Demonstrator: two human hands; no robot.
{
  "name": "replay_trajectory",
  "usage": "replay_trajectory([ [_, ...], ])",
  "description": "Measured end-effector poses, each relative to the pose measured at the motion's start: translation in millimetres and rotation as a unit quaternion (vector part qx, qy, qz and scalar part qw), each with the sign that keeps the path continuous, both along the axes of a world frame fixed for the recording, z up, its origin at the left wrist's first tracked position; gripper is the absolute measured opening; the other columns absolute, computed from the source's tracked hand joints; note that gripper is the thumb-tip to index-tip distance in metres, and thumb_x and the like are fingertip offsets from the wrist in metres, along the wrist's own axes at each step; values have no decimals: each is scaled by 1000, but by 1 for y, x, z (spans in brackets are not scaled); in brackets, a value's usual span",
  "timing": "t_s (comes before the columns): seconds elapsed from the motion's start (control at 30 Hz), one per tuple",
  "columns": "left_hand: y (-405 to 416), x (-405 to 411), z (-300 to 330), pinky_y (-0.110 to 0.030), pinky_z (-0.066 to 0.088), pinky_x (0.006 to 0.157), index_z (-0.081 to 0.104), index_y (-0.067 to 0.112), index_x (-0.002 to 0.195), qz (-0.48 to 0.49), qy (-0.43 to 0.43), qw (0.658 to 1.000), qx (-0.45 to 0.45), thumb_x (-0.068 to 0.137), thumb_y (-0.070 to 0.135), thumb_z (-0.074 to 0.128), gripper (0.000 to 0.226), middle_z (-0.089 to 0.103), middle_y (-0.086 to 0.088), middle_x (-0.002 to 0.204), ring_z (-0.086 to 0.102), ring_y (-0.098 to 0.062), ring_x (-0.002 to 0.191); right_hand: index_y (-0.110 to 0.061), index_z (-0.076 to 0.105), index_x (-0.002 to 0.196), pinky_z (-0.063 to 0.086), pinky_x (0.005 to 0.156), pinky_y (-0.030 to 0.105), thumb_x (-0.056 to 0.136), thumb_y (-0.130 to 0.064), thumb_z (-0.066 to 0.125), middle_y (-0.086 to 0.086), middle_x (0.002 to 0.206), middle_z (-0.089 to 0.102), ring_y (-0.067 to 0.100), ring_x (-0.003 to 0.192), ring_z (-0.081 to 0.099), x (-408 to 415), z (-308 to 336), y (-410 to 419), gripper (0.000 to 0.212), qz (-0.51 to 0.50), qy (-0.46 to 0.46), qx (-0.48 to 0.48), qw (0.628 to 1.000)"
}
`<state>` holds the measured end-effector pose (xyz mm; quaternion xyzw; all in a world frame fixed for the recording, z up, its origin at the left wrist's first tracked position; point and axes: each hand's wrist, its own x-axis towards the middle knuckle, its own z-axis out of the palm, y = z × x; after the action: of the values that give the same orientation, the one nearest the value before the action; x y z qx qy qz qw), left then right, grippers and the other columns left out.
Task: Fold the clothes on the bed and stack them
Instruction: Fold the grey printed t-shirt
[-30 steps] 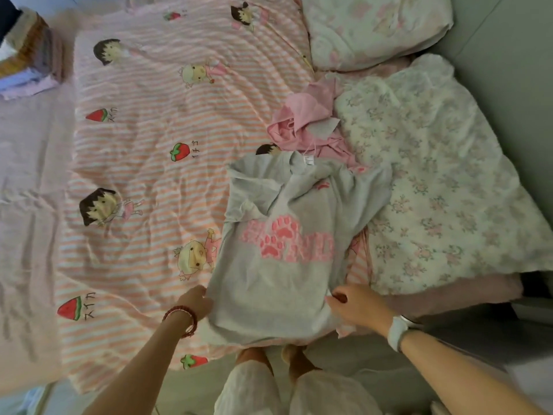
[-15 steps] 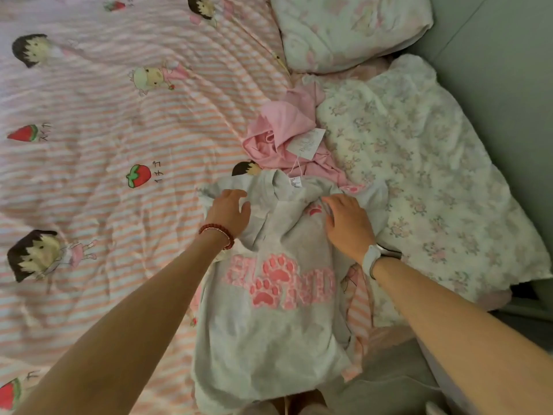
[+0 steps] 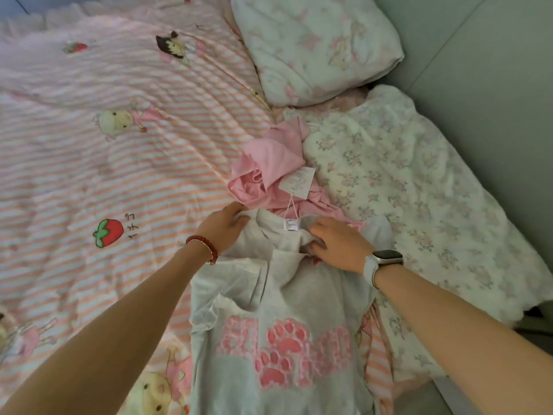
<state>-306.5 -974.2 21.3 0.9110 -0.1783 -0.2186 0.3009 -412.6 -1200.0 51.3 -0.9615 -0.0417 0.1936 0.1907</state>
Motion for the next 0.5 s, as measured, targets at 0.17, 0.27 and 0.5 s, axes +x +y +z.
replay_trajectory([
  [0.17,29,-18,57,-23,31,55,53,14,100,32,-60,995,-67,95,19,48,10,55,2,77,50,-22,71,-8,45,77,37,61,35,88,-14,49,2,73,47,22,71,46,-24,52,14,13,-120,-101,74,985],
  [0.27,47,-43,102,-24,36,55,49,20,89,43,-105,986,-121,94,17,50,6,55,-4,71,49,-22,65,-10,44,84,31,54,31,95,-17,43,-5,53,38,21,54,40,-52,91,25,13,-143,-139,76,977],
  [0.5,109,-155,211,-27,27,55,49,16,87,137,-228,940,-212,93,13,51,8,52,5,70,47,-14,65,-12,55,108,40,53,34,87,-41,57,8,65,57,23,53,51,-174,183,65,36,-111,-220,120,962],
])
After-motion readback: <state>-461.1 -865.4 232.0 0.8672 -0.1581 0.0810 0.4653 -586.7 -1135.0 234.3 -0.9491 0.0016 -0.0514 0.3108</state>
